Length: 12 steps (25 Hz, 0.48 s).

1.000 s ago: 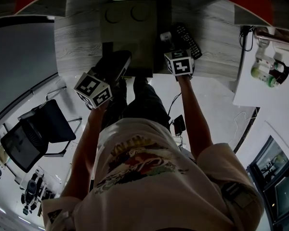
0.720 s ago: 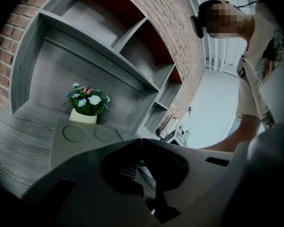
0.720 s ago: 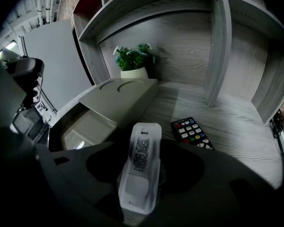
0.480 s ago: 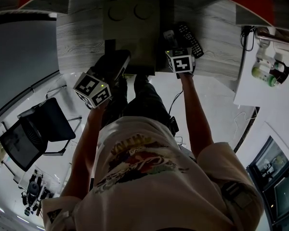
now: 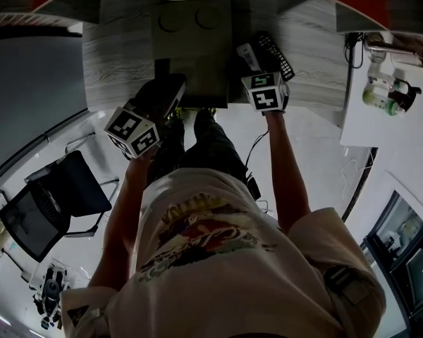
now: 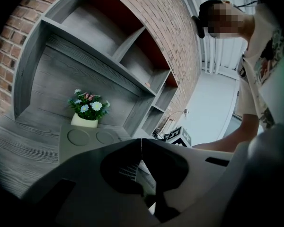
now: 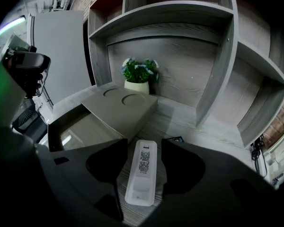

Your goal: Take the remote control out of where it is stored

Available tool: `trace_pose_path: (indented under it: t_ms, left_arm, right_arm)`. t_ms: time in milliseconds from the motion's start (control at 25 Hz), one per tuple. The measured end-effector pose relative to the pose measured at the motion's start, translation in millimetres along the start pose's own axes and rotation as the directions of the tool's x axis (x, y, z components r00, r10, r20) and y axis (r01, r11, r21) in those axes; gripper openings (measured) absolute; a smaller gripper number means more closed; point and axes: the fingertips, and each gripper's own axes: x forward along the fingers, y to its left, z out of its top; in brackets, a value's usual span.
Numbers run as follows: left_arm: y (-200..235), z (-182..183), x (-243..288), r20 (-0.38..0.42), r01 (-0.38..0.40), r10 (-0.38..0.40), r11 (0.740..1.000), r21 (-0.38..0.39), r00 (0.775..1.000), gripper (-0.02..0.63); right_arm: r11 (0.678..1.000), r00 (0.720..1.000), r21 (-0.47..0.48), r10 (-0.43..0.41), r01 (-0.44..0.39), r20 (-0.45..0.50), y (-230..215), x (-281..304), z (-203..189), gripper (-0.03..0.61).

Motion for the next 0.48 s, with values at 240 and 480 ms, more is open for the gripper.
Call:
trace_pose_path:
  t_ms: [240, 480]
  left_arm:
    - [-5, 13, -15, 0.019, 0.058, -0.058, 0.998, 0.018, 0.998, 0.006]
    - [-9, 22, -33, 0.018, 0.108, -0.109, 0.994, 0.022, 0.994, 0.006]
  right_arm:
    - [0.999, 0.999, 0.000, 0.033, -0.033, 0.040, 20, -33, 18, 0.222]
    - [0.999, 0.997, 0.042, 0.024, -0.027, 0.068, 38, -57, 32, 0.124]
